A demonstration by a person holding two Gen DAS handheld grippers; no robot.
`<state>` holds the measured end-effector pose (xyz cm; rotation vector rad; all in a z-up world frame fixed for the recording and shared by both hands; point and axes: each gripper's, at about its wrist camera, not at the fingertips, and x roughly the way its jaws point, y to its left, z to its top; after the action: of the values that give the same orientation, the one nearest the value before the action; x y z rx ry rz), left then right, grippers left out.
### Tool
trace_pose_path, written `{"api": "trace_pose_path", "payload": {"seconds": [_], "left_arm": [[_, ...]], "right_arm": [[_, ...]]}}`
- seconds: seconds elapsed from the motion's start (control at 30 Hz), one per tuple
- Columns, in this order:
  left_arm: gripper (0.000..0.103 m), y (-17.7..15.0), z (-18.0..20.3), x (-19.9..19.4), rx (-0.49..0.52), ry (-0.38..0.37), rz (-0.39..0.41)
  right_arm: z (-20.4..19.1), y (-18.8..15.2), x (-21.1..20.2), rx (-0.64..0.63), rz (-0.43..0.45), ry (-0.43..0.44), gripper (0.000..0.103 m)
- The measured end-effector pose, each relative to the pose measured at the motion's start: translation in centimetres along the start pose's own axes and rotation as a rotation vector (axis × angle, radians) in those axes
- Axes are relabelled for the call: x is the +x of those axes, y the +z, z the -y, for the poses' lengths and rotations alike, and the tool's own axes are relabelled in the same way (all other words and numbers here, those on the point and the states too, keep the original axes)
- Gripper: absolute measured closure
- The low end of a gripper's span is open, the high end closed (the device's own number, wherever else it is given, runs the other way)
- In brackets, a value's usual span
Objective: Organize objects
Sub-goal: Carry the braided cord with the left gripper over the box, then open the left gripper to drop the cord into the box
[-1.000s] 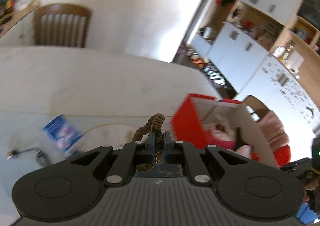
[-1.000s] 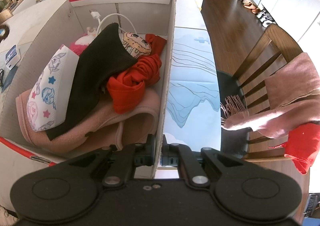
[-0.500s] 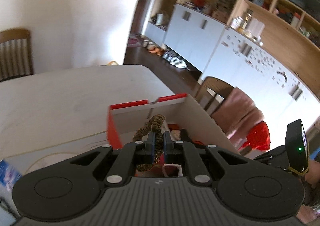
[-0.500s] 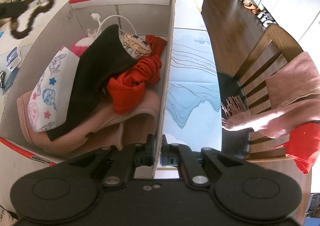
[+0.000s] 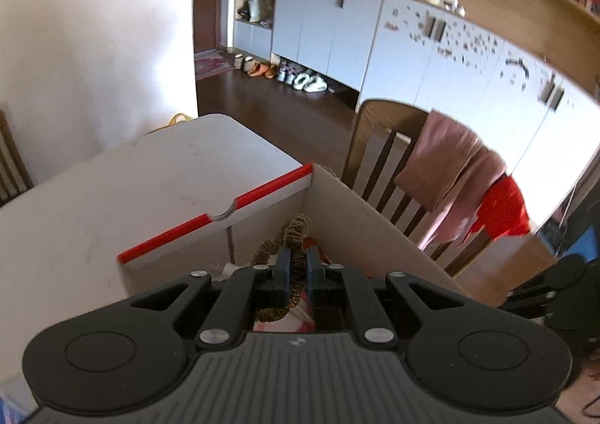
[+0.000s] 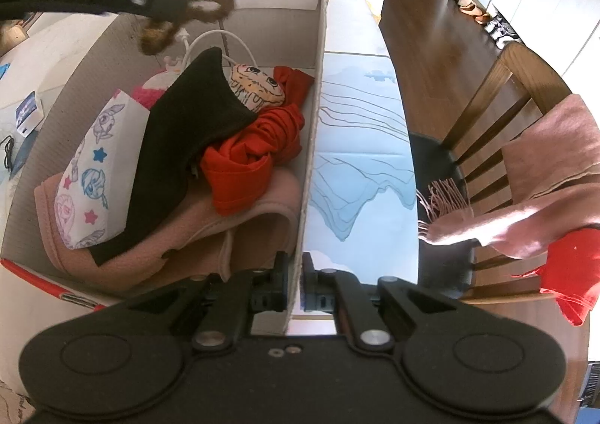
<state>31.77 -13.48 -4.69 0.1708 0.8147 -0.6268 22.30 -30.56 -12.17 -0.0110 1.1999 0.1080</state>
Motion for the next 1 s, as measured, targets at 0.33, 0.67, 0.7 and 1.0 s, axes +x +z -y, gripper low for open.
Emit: {"api": "trace_pose_path", "payload": {"seconds": [0.33,0.67,0.7,1.0], "left_arm": [[0.096,-0.3,1.3,5.2,0.043,0.005,-0.114],[0.096,-0.7,0.0,6.1,-0.020,-0.021,-0.161],[0.096,-0.7,0.0,6.1,-0.025,-0.021,-0.162],[0.072,-0.9,0.1,5.1,-0.030,-0.038,-0.139]], "right_arm": [[0.1,-0.1,-0.1,0.008,0.002,0.005,0.098],[0.4,-0.2,0.0,0.011,0.003,0.009,0.098],[0.3,-0.2,0.0,0.011,0.003,0.009,0.098],[0.4,-0.2,0.0,0.012,0.003,0.009,0.098]]}}
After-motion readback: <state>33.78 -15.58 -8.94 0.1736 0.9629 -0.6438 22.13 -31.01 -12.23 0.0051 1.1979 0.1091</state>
